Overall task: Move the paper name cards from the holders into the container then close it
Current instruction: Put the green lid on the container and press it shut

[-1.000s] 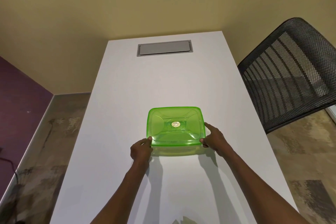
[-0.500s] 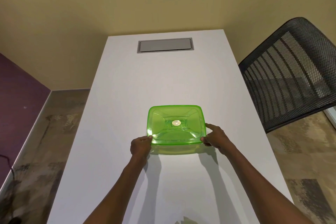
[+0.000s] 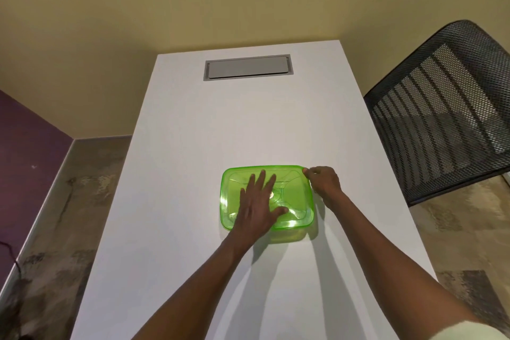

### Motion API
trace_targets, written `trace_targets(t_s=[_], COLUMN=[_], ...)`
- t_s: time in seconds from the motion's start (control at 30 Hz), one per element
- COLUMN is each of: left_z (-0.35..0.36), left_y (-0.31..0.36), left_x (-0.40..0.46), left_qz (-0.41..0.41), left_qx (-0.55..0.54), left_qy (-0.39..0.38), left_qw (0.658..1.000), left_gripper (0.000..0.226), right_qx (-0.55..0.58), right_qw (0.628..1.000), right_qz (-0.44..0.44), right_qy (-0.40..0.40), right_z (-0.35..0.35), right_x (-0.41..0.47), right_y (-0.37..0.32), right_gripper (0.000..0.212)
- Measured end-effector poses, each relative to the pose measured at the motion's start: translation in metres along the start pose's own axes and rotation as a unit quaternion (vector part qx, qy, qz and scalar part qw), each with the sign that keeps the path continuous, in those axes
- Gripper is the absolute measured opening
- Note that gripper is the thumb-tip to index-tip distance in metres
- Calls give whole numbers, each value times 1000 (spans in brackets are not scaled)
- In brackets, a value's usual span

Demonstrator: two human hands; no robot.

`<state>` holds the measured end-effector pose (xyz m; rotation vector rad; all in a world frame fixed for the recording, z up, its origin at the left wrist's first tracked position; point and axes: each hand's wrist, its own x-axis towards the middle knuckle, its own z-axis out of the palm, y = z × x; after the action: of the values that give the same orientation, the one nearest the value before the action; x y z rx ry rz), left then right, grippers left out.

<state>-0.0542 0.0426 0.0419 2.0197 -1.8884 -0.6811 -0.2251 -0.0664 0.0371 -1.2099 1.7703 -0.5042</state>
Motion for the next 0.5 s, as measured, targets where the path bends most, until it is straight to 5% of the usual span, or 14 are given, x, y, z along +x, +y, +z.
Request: trace_targets(t_s=[0.13,0.5], left_z=[9,11], left_y=[3,7], left_x=[12,17], left_qz=[-4,-23], left_qx=[82,105], left_qy=[-88,-118], left_qw=[993,987], left_gripper=[94,84], right_qx=[-2,32], right_qw=[1000,993], right_qz=[2,116], right_qy=[1,-15], right_z=[8,12], right_x=[13,44], right_y=[-9,-17], right_gripper=[48,34])
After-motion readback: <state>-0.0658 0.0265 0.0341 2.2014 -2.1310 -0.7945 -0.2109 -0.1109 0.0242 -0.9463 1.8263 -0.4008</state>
